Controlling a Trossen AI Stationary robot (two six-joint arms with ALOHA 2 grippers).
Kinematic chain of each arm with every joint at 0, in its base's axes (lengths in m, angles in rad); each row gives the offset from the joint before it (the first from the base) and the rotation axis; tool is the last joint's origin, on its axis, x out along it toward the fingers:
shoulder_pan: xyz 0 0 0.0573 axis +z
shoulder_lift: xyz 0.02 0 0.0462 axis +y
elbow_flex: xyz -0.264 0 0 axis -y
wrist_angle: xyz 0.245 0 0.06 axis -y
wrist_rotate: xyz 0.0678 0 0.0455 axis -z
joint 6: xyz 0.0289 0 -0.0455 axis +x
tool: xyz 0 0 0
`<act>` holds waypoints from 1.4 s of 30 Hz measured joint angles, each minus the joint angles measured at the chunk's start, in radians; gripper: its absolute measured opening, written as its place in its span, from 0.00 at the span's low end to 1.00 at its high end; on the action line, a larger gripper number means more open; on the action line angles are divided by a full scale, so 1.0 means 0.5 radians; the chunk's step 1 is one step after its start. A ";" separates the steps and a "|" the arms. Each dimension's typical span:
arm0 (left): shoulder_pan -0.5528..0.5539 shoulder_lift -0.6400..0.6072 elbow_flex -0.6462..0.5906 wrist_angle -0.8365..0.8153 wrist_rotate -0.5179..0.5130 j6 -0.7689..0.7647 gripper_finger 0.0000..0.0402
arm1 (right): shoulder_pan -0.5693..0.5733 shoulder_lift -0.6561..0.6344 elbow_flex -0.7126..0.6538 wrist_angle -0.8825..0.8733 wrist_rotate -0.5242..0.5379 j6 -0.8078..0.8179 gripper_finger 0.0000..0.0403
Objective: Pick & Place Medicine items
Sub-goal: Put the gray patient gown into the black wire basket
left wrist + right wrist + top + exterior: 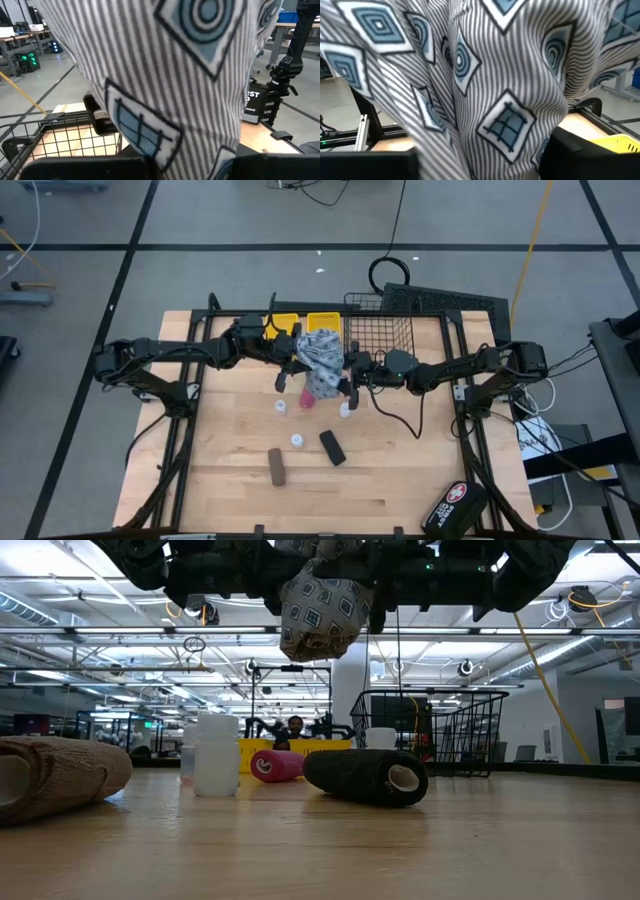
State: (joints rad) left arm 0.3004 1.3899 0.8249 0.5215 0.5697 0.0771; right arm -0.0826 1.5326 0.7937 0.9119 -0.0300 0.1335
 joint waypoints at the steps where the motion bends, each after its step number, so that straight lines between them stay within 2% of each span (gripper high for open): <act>1: 0.000 0.000 0.000 -0.006 0.002 -0.001 0.17 | 0.000 0.000 0.000 -0.010 0.001 -0.014 0.38; 5: -0.002 0.000 0.000 -0.016 0.008 -0.004 0.17 | -0.001 -0.001 0.000 -0.039 0.003 -0.070 0.24; 7: -0.002 0.000 0.000 -0.016 0.011 -0.006 0.17 | -0.001 -0.001 0.000 -0.046 0.004 -0.096 0.19; 18: -0.002 0.000 0.000 -0.009 0.010 -0.047 0.17 | -0.002 -0.001 0.000 -0.046 0.005 -0.132 0.19; 22: -0.002 0.000 0.000 0.000 0.010 -0.053 0.21 | -0.002 -0.001 0.000 -0.048 0.005 -0.135 0.19; 27: -0.008 0.001 0.000 0.024 -0.126 -0.220 0.31 | -0.003 -0.001 0.001 -0.047 0.021 -0.135 0.19; 30: -0.010 0.001 0.000 0.028 -0.227 -0.282 0.41 | -0.007 -0.001 0.001 -0.053 0.035 -0.134 0.19; 34: -0.013 -0.036 0.000 0.024 -0.253 -0.287 0.56 | -0.005 0.000 0.001 -0.061 0.012 -0.134 0.19; 38: -0.010 -0.151 0.000 -0.006 -0.277 -0.272 0.68 | -0.004 -0.008 0.004 -0.064 0.010 -0.134 0.19; 42: 0.015 -0.327 0.000 -0.087 -0.331 -0.269 0.76 | -0.003 -0.010 0.005 -0.075 0.005 -0.135 0.19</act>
State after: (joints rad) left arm 0.3078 1.2262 0.8250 0.4779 0.4042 -0.0574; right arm -0.0841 1.5275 0.7959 0.8743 -0.0277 0.0662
